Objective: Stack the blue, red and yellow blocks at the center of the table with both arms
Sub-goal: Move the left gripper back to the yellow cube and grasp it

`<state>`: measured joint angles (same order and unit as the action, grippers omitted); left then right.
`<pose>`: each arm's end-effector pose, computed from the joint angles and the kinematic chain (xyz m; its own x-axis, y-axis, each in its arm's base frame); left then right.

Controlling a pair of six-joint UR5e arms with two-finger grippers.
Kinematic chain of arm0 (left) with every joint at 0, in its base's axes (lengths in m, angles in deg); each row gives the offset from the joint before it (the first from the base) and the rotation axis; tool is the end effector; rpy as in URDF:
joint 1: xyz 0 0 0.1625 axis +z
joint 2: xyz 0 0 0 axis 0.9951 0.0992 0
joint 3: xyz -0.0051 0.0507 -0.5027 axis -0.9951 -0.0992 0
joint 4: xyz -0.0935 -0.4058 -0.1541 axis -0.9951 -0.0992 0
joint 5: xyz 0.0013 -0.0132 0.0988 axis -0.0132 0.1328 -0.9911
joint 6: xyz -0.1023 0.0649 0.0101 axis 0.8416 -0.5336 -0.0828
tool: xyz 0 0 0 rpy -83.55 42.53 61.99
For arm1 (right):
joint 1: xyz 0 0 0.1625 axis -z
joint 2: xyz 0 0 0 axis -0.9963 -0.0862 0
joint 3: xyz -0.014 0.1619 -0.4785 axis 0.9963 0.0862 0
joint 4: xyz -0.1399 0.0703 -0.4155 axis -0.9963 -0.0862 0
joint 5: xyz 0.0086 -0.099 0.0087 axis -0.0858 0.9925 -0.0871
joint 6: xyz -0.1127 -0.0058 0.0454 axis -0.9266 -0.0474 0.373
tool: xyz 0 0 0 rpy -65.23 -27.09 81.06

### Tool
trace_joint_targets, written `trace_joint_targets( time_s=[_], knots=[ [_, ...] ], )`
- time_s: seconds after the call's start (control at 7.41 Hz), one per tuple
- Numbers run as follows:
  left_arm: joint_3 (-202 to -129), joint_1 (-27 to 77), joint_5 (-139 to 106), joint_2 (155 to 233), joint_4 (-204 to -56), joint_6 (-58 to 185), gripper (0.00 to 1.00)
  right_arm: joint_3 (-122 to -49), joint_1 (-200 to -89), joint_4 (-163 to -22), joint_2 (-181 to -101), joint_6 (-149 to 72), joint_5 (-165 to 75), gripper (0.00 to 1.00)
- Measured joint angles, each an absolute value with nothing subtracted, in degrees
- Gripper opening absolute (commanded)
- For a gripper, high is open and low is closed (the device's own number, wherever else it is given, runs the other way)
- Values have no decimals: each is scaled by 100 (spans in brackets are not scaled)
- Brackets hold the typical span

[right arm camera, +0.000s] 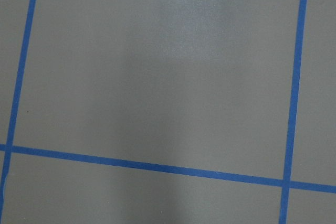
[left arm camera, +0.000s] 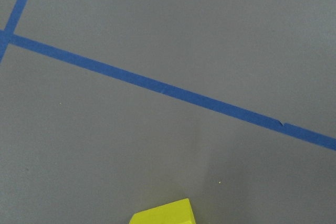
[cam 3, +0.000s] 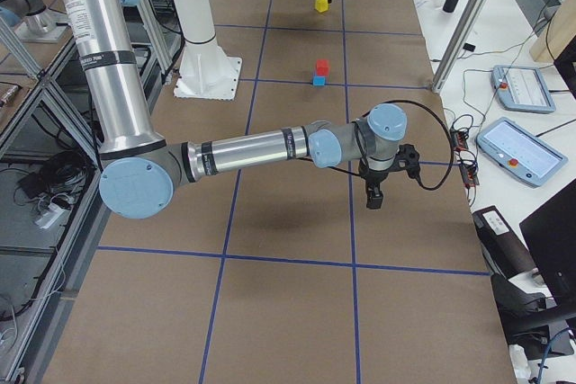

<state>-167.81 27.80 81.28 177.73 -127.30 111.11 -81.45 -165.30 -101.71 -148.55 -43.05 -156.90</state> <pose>0.2651 -0.5334 0.6566 0.6932 -0.3170 -0.6473 0.2994 0.9436 -0.1415 -0.0627 -0.6443 0.6244 0.6840 -0.1073 0.7215 0.0189 0.9914 0.1296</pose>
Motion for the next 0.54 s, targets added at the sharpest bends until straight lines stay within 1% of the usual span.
trace_joint_targets(
  time_s=[0.54],
  knots=[
    [-16640, 2936, 8122, 17773, -12737, 11141, 100, -8132, -16530, -10158, -14874, -4335, -15680, 100]
  ],
)
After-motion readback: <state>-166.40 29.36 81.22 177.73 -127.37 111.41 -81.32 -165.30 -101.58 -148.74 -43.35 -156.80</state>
